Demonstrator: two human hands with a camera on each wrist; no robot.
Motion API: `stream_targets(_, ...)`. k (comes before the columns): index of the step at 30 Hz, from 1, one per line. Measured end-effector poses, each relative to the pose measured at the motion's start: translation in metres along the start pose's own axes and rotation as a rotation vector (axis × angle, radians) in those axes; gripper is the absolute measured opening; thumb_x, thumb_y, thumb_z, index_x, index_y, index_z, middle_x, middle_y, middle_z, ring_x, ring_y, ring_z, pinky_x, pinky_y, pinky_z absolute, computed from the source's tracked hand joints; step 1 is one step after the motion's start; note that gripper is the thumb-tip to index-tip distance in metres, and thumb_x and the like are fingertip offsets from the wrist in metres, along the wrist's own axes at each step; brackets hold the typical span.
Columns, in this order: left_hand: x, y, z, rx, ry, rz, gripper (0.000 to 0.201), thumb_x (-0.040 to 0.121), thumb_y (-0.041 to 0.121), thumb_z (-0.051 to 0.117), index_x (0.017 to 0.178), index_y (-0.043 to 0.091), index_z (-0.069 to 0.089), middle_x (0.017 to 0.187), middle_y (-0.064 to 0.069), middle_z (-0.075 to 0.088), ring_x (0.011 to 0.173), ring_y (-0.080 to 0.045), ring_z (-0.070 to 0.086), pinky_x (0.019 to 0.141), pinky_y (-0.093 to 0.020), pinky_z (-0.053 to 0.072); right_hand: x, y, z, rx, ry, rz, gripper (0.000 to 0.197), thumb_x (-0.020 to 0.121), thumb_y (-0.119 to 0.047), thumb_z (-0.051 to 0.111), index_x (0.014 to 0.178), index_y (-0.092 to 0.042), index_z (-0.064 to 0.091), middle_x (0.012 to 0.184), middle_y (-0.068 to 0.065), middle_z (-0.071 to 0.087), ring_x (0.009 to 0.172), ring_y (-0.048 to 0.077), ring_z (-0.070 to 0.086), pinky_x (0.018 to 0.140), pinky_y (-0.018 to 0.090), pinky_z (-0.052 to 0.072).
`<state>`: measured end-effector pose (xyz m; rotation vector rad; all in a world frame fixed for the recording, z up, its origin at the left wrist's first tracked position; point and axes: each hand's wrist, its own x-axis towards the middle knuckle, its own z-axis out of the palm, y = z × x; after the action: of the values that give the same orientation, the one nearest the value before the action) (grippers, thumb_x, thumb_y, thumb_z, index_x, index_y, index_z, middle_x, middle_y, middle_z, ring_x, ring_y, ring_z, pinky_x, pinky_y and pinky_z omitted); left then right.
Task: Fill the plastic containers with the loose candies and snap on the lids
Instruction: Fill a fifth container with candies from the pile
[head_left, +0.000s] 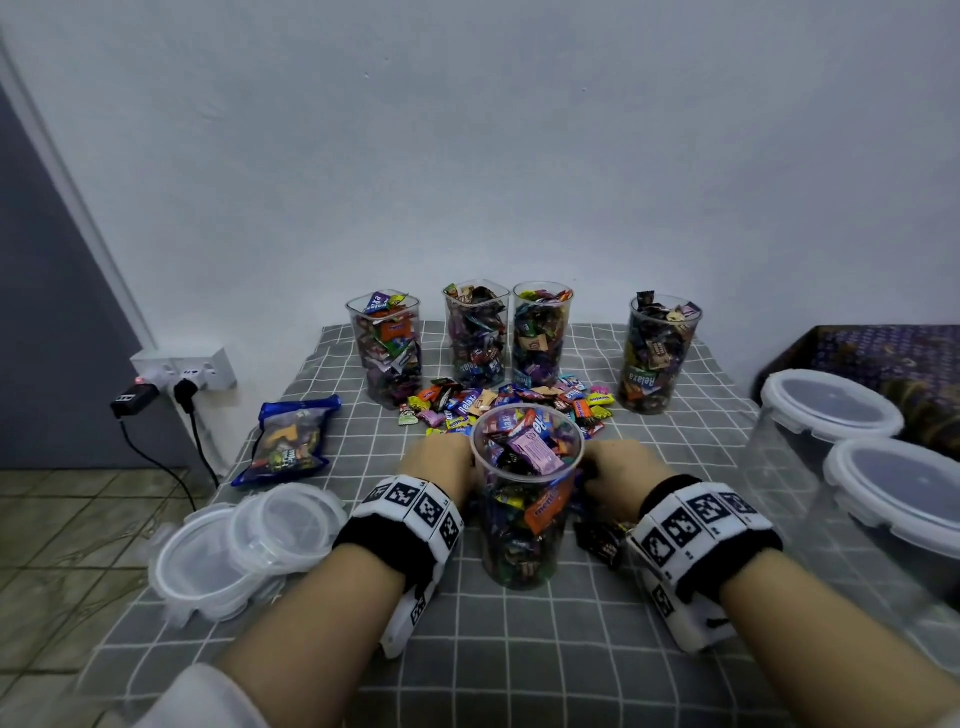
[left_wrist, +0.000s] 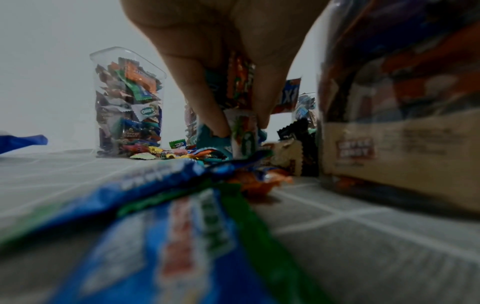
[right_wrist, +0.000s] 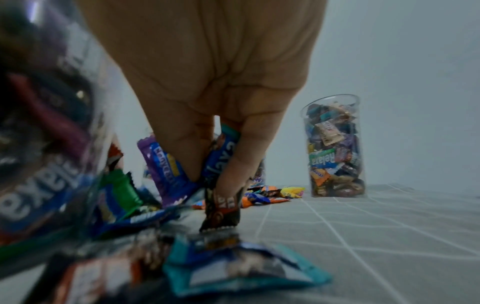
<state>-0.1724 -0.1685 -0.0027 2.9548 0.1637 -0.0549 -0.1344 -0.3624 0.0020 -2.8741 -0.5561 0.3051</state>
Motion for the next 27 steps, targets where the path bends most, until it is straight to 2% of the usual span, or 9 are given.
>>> stream_targets(2,0.000,0.001,-0.001,-0.042,0.002,-0.003,0.026,0.091,0.017,0.047,0.110,0.009,0.064,0.109,-0.015,0.065,0.099,-0.032,0.060,0.082,-0.034,0.047,-0.003,0.004,-0.005,0.039,0.044,0.024,0.015,0.084,-0.008,0.054,0.089,-0.021,0.059,0.105,0.009,0.063,0.102,0.025,0.058,0.076,0.028,0.044)
stream_targets(3,-0.001,0.000,-0.002,-0.068,0.001,-0.002,0.027,0.091,0.019,0.048,0.111,0.011,0.064,0.110,-0.014,0.065,0.099,-0.032,0.060,0.084,-0.035,0.049,-0.004,0.007,-0.007,0.063,0.071,0.040,0.021,0.084,-0.007,0.055,0.074,-0.025,0.051,0.097,0.007,0.061,0.097,0.024,0.057,0.071,0.026,0.039)
stream_targets(5,-0.001,0.000,-0.003,-0.099,-0.002,0.001,0.028,0.091,0.022,0.048,0.112,0.014,0.065,0.110,-0.012,0.065,0.099,-0.032,0.060,0.087,-0.038,0.050,-0.008,0.011,-0.009,0.132,0.117,0.058,0.036,0.084,-0.005,0.056,0.063,-0.026,0.036,0.084,0.003,0.053,0.086,0.022,0.053,0.068,0.023,0.034)
stream_targets(11,-0.003,-0.001,-0.003,-0.092,0.043,0.005,0.027,0.093,0.026,0.048,0.111,0.017,0.065,0.110,-0.010,0.064,0.100,-0.031,0.059,0.086,-0.038,0.050,-0.020,0.013,-0.027,0.335,0.299,0.002,0.029,0.080,-0.001,0.060,0.066,-0.022,0.044,0.083,0.008,0.057,0.082,0.025,0.053,0.066,0.030,0.039)
stream_targets(15,-0.006,0.000,-0.005,-0.107,0.059,0.004,0.026,0.094,0.025,0.045,0.110,0.015,0.064,0.109,-0.011,0.064,0.101,-0.032,0.059,0.086,-0.037,0.049,-0.024,0.009,-0.043,0.452,0.410,-0.063,0.034,0.076,0.000,0.063,0.062,-0.024,0.045,0.069,0.005,0.055,0.074,0.029,0.055,0.067,0.036,0.045)
stream_targets(18,-0.006,0.000,-0.005,-0.053,0.059,0.019,0.028,0.095,0.025,0.044,0.113,0.017,0.063,0.109,-0.013,0.064,0.101,-0.032,0.058,0.082,-0.036,0.048,-0.028,0.002,-0.056,0.492,0.470,-0.103,0.032,0.076,0.000,0.064,0.063,-0.024,0.047,0.065,0.001,0.054,0.070,0.027,0.052,0.062,0.034,0.042)
stream_targets(22,-0.008,0.002,-0.007,-0.029,0.083,0.022,0.026,0.096,0.022,0.042,0.109,0.011,0.062,0.109,-0.014,0.064,0.104,-0.033,0.057,0.083,-0.037,0.045,-0.040,-0.016,-0.073,0.555,0.533,-0.218,0.017,0.076,-0.004,0.064,0.069,-0.016,0.054,0.075,0.010,0.063,0.078,0.035,0.060,0.072,0.048,0.051)
stream_targets(25,-0.012,0.002,-0.010,-0.060,0.100,0.024,0.025,0.095,0.018,0.042,0.104,0.007,0.062,0.108,-0.015,0.065,0.103,-0.033,0.057,0.083,-0.037,0.045,-0.049,-0.030,-0.082,0.560,0.574,-0.291,0.021,0.076,-0.005,0.065,0.069,-0.021,0.054,0.075,0.007,0.064,0.078,0.031,0.060,0.071,0.043,0.050)
stream_targets(27,-0.014,0.003,-0.011,-0.077,0.112,0.031,0.023,0.094,0.015,0.043,0.099,0.004,0.063,0.105,-0.016,0.065,0.100,-0.034,0.058,0.080,-0.037,0.044,-0.054,-0.040,-0.085,0.549,0.584,-0.347,0.014,0.076,-0.005,0.066,0.073,-0.015,0.057,0.074,0.008,0.064,0.077,0.030,0.059,0.070,0.040,0.046)
